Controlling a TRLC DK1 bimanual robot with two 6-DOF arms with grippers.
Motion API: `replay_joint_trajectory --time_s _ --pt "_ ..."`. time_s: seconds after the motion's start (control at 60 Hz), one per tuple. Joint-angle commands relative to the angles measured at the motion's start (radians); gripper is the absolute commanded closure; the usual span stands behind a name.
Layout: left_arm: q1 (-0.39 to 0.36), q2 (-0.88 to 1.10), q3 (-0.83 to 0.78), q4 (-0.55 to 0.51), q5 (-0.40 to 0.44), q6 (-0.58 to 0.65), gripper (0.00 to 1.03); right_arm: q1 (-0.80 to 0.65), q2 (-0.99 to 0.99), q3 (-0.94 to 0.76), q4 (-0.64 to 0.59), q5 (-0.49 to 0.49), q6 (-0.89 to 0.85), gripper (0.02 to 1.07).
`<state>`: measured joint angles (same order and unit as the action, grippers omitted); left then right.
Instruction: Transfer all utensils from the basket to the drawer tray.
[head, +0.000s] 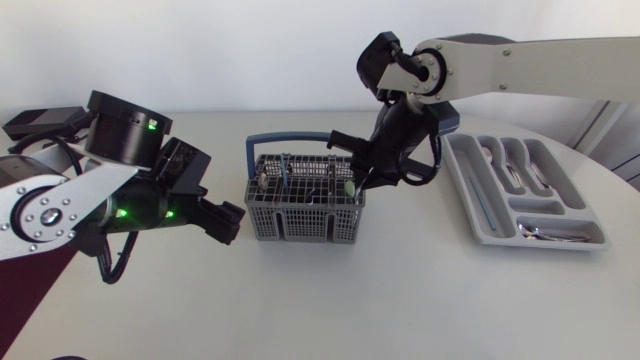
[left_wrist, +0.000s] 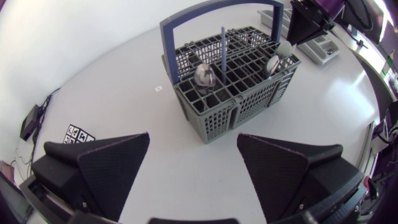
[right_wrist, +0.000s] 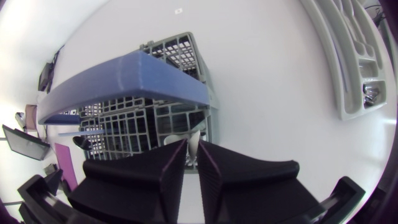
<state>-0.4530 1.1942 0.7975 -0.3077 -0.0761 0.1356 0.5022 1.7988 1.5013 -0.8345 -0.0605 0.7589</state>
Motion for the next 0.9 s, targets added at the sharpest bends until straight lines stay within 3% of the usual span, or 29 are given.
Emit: replay_joint_trajectory --time_s 0.0,0.183,0.883 --pt "-0.01 0.018 -0.021 0.007 0.002 0.01 0.05 -0.001 -0.019 -0.026 0.003 0.007 0.008 0.93" --pt "-0.01 0.018 -0.024 0.007 0.002 0.01 0.05 -0.002 -0.019 -0.035 0.014 0.031 0.005 1.01" --pt "-0.015 0.022 -0.027 0.009 0.001 0.009 0.05 -0.008 -0.131 -0.039 0.005 -0.004 -0.018 1.01"
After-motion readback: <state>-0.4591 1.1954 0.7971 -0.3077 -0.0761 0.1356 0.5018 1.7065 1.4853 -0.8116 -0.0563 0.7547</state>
